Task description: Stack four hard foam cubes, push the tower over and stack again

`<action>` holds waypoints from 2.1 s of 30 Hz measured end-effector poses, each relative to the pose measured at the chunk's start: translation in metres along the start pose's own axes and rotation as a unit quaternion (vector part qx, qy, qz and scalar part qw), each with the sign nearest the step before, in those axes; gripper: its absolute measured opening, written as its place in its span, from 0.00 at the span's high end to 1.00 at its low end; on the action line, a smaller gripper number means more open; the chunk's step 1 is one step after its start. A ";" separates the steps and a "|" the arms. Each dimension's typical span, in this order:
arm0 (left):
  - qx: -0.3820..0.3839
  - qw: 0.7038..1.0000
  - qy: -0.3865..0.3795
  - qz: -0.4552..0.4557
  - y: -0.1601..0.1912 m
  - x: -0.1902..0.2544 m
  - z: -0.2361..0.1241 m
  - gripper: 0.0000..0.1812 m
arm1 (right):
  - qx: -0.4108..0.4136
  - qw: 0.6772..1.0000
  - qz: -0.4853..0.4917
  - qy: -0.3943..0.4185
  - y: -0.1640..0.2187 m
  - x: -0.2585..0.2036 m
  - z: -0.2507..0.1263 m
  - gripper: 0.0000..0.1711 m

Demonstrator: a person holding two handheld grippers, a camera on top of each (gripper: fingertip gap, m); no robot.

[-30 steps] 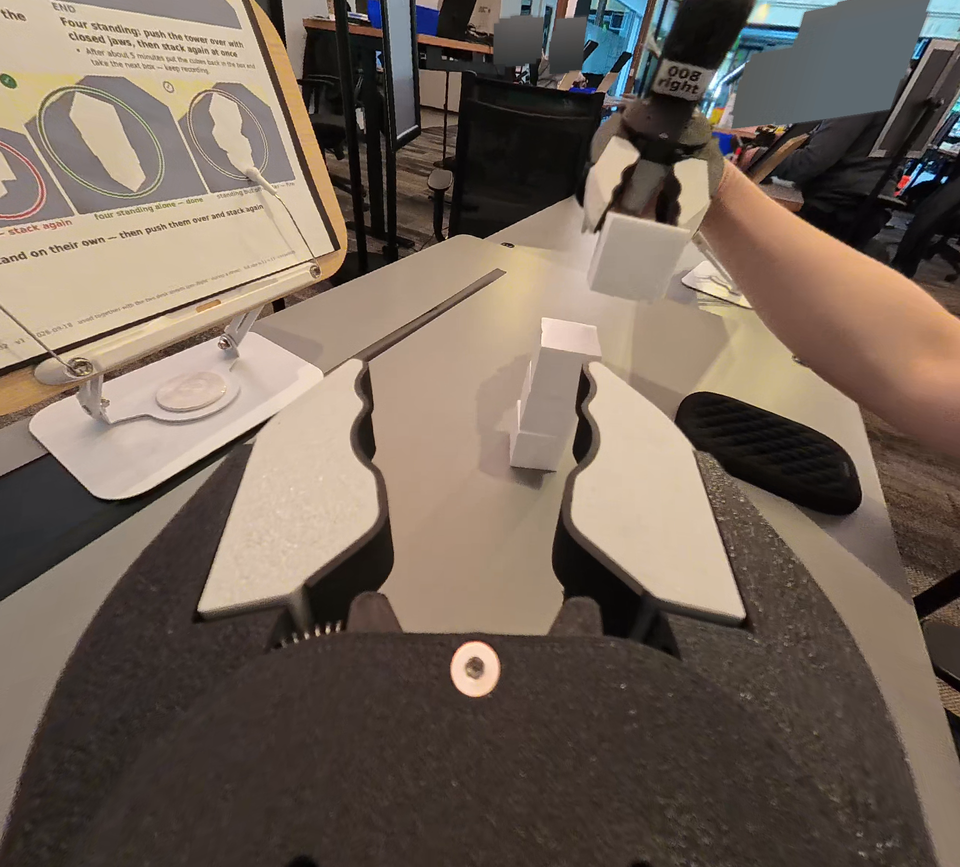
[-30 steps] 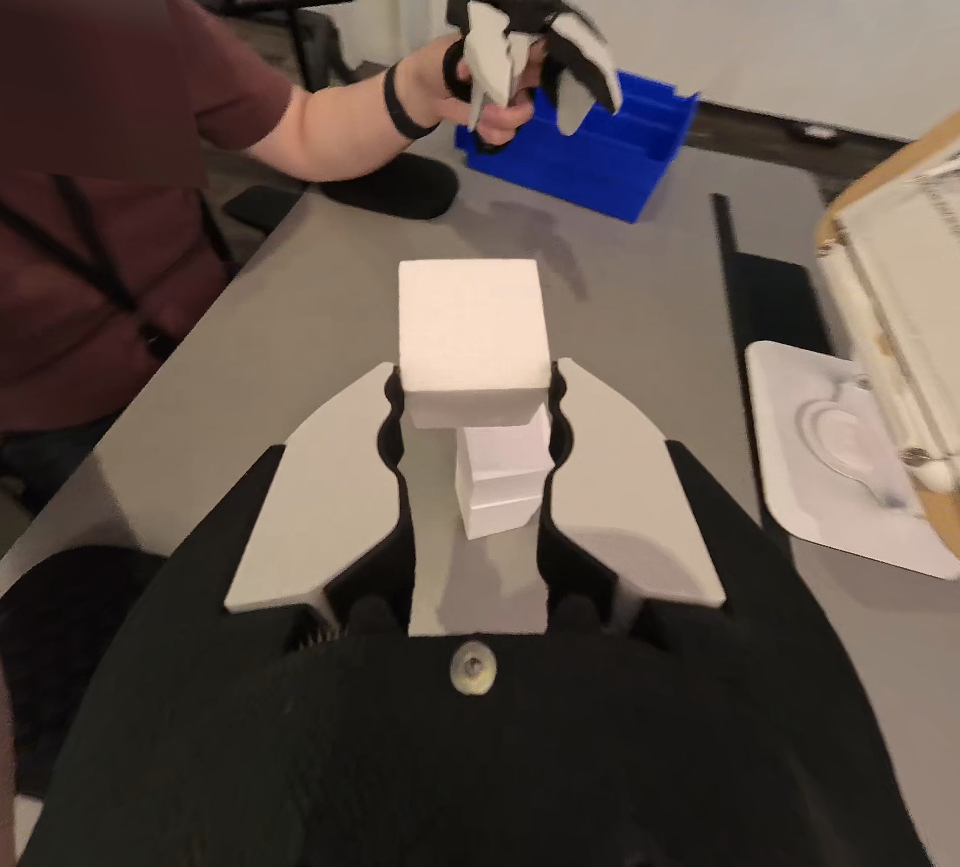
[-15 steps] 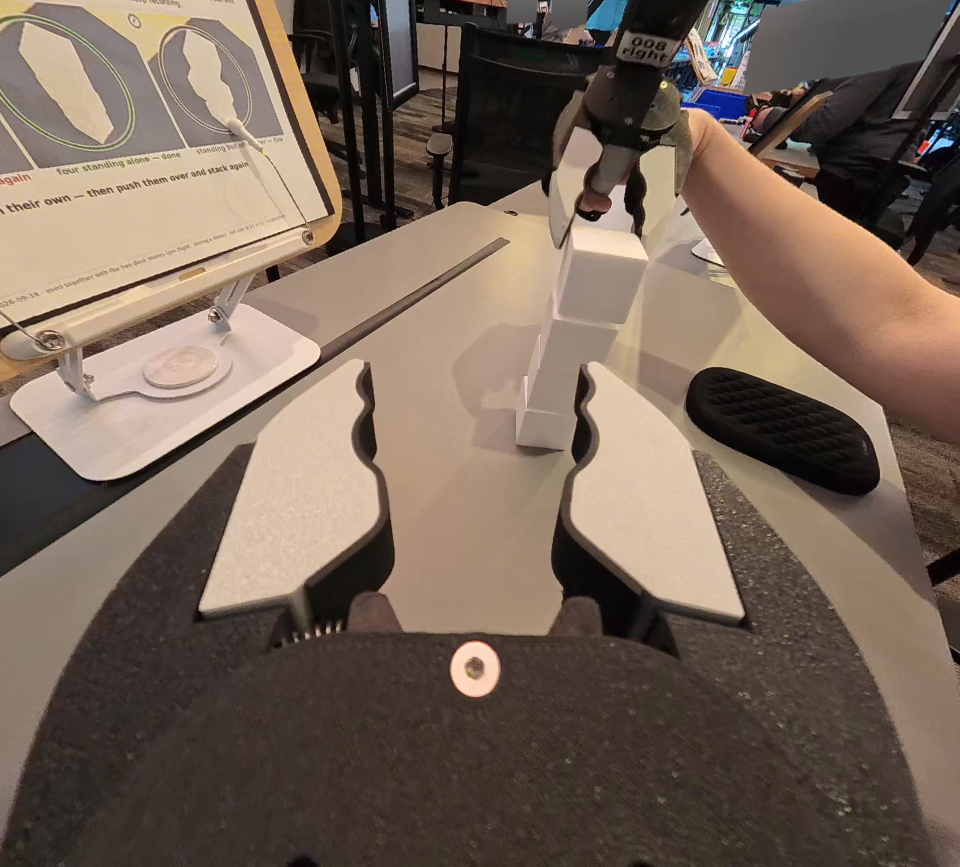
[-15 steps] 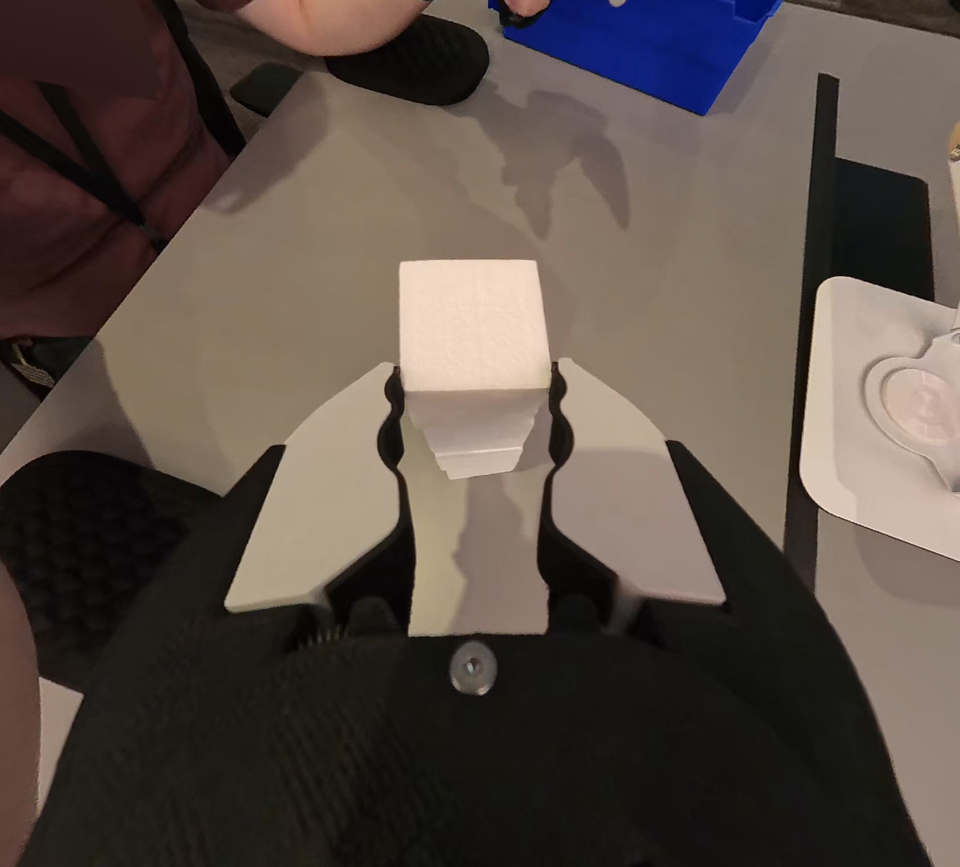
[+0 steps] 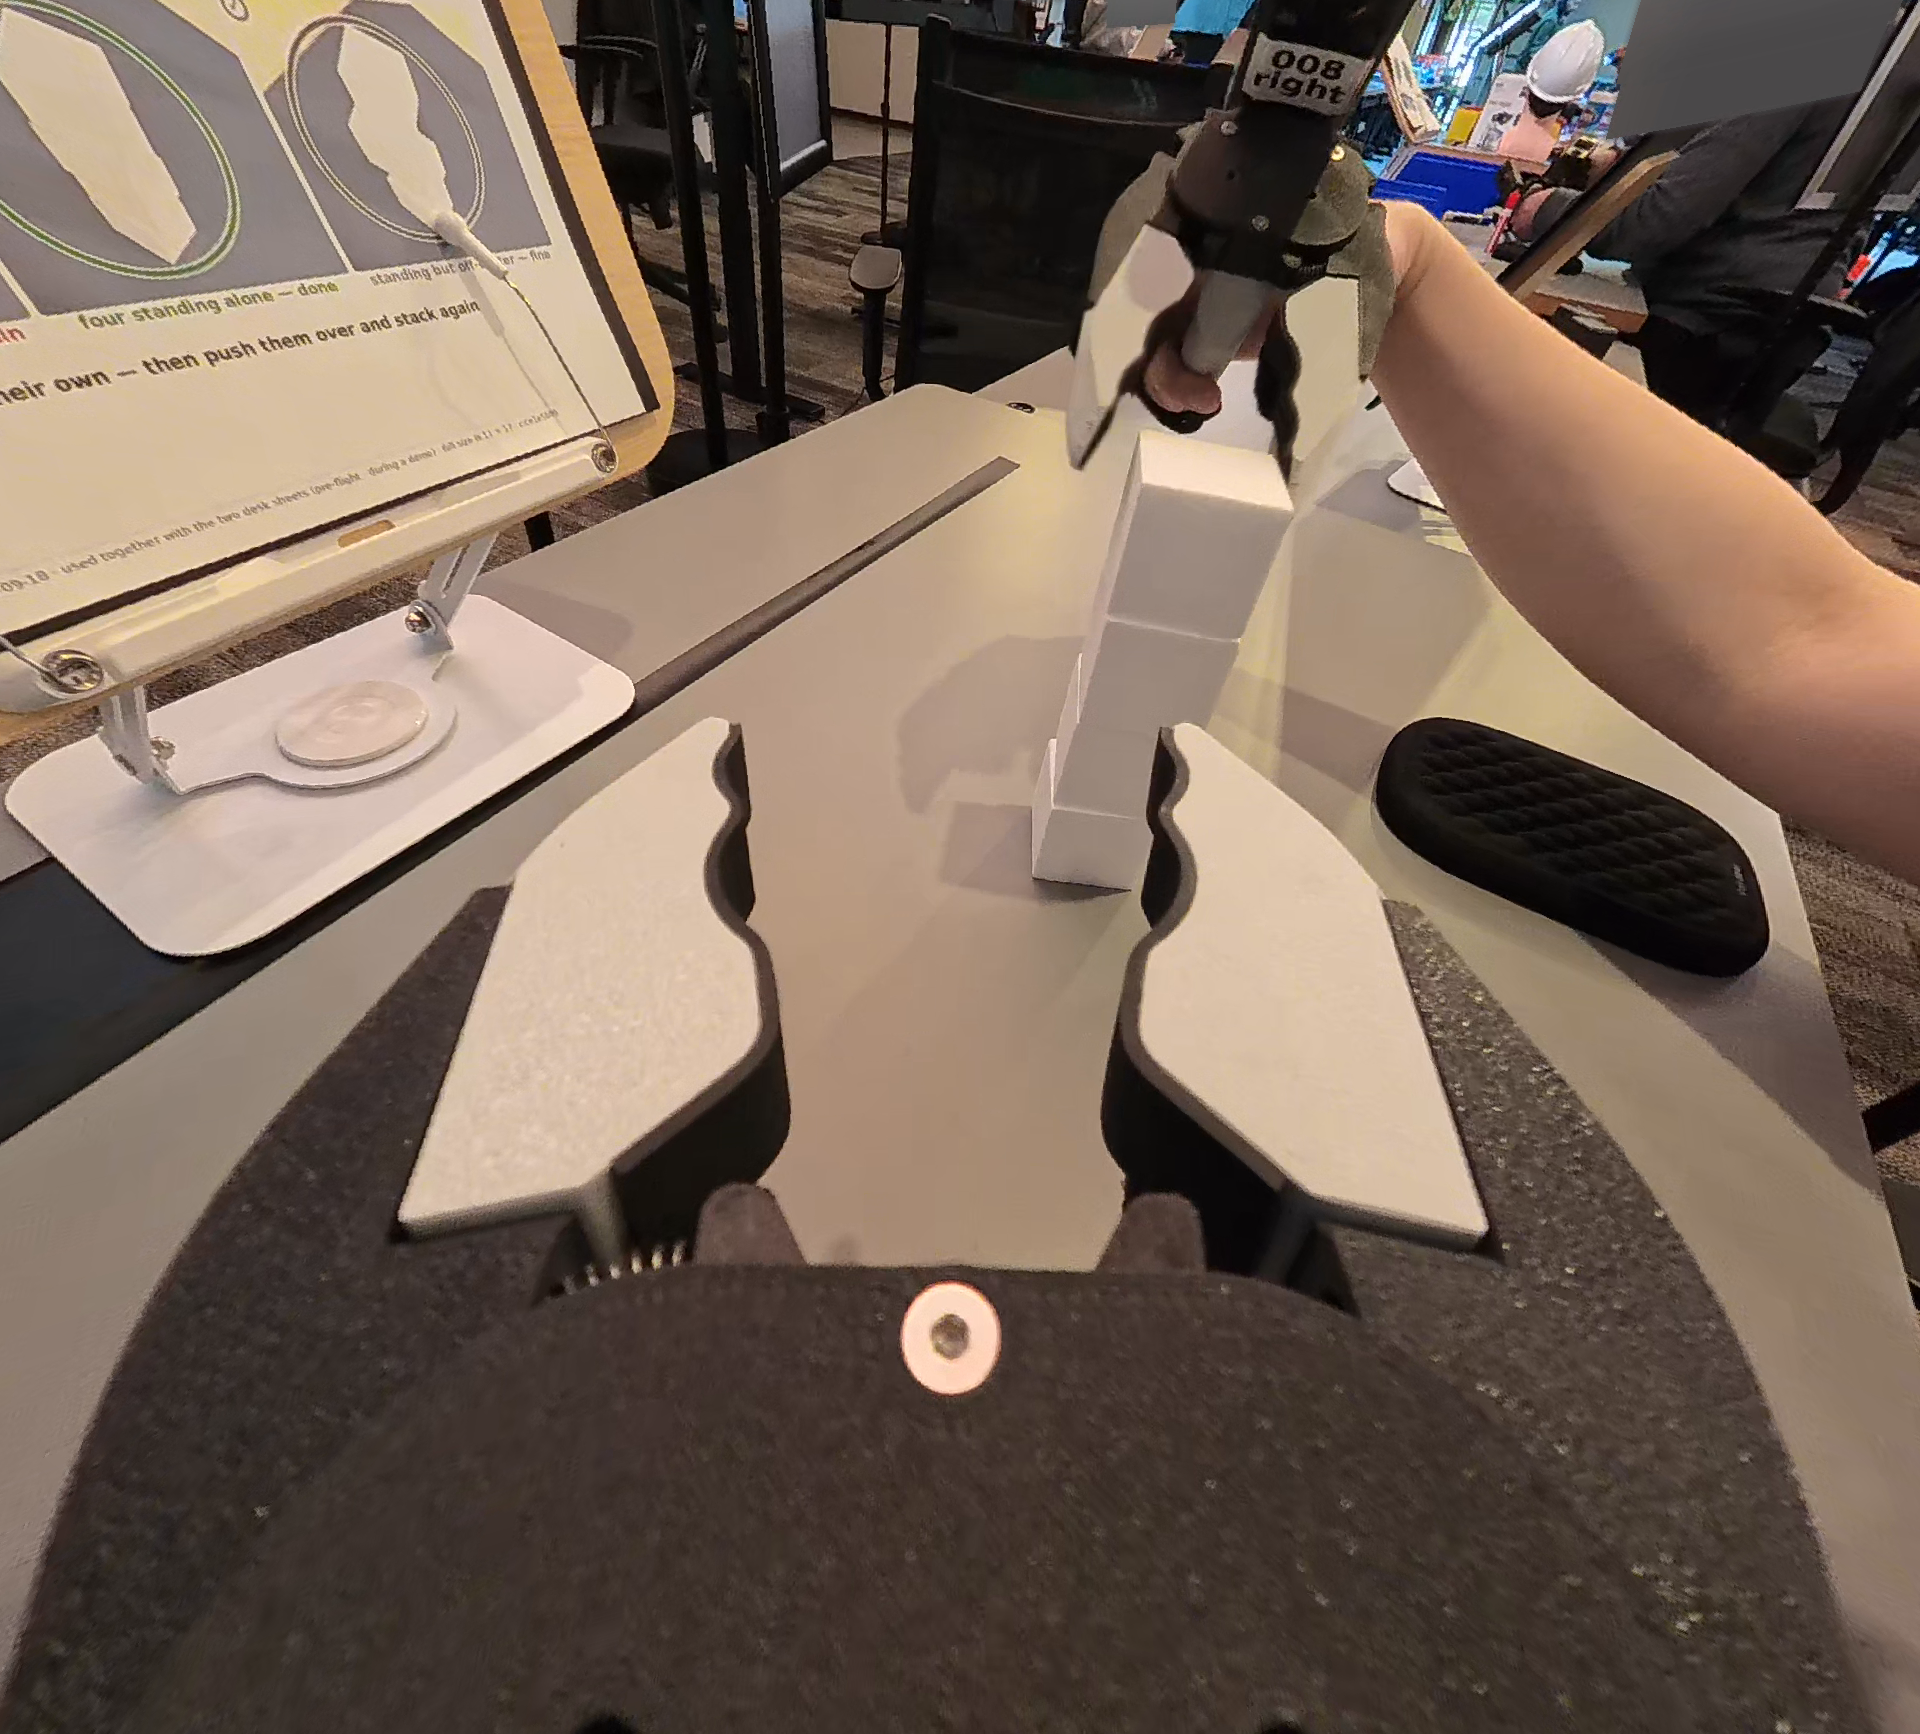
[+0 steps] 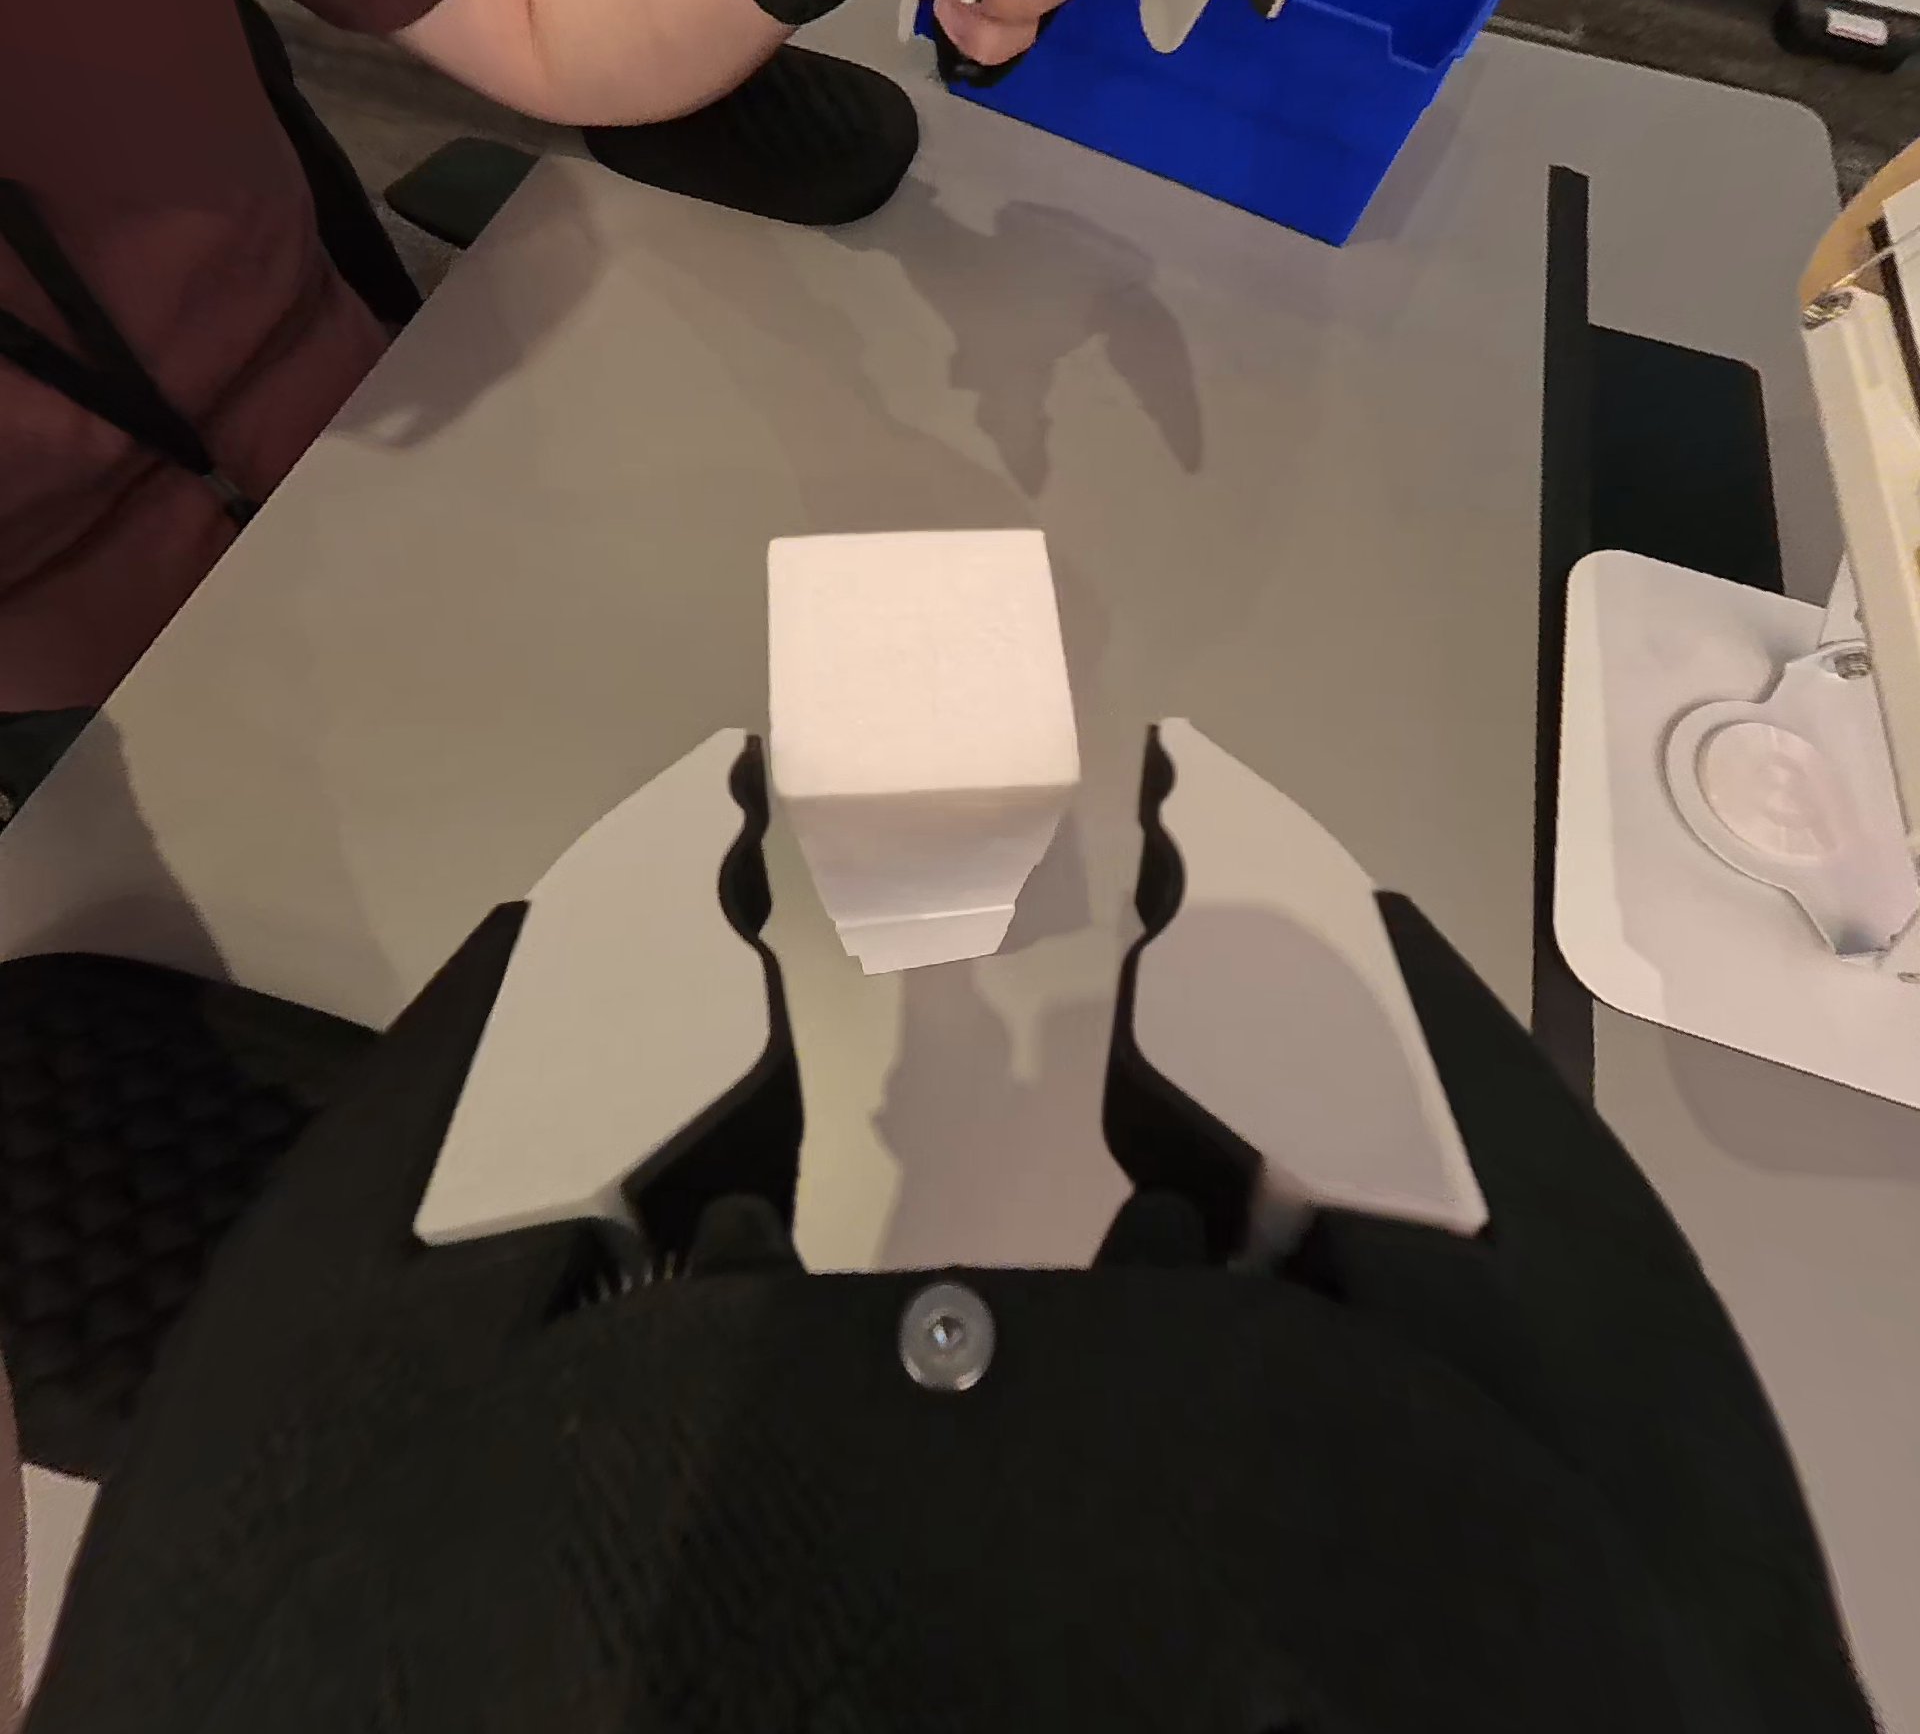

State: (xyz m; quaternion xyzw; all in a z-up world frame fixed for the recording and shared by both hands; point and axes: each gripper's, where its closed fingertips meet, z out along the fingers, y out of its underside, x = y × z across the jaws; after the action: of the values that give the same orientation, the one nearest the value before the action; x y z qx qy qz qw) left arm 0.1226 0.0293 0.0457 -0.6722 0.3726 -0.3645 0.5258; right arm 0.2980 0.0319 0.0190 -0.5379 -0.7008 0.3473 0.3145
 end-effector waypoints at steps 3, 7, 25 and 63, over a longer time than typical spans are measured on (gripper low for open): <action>0.000 1.000 0.001 -0.002 0.000 0.000 0.000 0.59 | 0.008 1.000 0.007 0.022 -0.001 -0.001 -0.005 0.51; 0.009 1.000 -0.001 -0.001 -0.005 -0.003 -0.005 0.59 | 0.096 0.993 0.000 0.062 -0.009 -0.022 -0.028 0.50; -0.144 0.989 -0.031 -0.002 0.073 -0.022 0.007 1.00 | -0.154 0.732 0.565 0.349 0.210 -0.010 0.002 1.00; -0.093 0.974 -0.205 -0.009 0.054 -0.036 -0.168 0.70 | -0.050 0.907 0.208 0.363 0.027 0.010 0.028 0.80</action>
State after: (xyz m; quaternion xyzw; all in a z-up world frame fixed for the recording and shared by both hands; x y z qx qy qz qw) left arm -0.0484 -0.0211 0.0194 -0.7820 0.2826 -0.1876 0.5229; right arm 0.2875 0.0426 -0.0177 -0.7753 -0.4270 0.1501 0.4405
